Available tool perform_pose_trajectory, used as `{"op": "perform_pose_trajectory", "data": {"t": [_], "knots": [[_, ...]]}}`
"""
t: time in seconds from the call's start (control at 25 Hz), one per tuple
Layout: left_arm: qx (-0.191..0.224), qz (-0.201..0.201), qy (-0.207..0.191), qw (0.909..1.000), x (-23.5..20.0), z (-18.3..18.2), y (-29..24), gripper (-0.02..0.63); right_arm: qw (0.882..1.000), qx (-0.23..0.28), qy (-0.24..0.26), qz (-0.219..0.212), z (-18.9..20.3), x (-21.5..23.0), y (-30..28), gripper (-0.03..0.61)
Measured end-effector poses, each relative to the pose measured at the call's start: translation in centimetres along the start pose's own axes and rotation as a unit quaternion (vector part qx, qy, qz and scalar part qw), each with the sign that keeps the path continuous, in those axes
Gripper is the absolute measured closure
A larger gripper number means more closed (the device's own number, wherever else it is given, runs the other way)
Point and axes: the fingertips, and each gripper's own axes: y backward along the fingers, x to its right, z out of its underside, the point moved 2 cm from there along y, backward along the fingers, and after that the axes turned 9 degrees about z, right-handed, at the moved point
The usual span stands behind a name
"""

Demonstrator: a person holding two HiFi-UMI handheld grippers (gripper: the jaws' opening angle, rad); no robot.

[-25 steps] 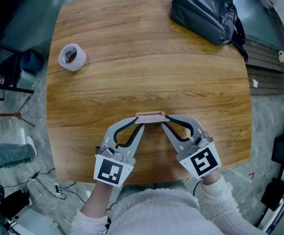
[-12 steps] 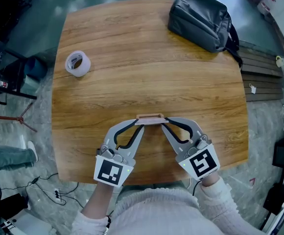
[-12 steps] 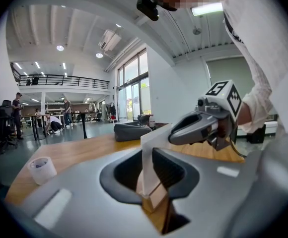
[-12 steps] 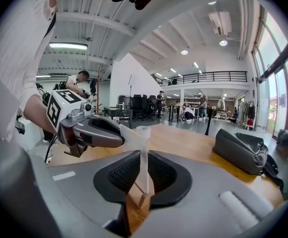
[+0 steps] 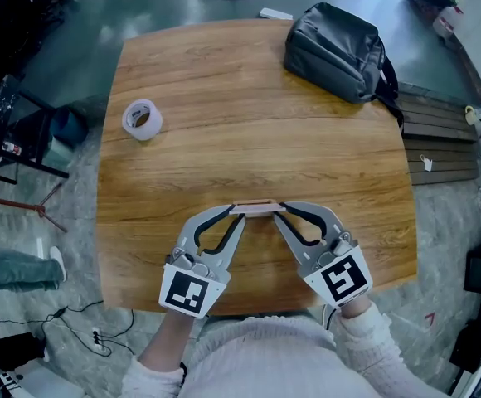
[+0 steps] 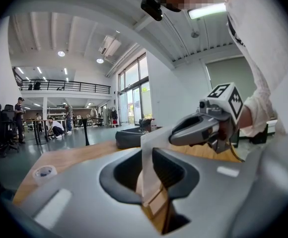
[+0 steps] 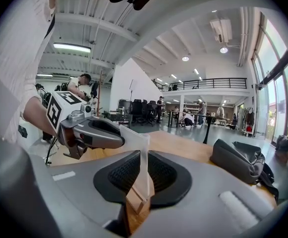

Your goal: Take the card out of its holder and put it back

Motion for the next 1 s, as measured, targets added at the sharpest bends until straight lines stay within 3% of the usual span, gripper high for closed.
{"op": "perform_pose_trajectory", "data": {"t": [0.32,1.0], "knots": [[0.016,-0.008,0.016,0.9997,0.7,-1.4,1.0,0.545,1.0,0.013,0.005,0.003,-1.5,-0.4,1.4,0.535],[0.016,-0.01,0.001,0.9998,0.9,-2.5,1.7,0.545,0.999,0.031,0.004,0.011,-2.7,-0.5,2.0,0.535]]}}
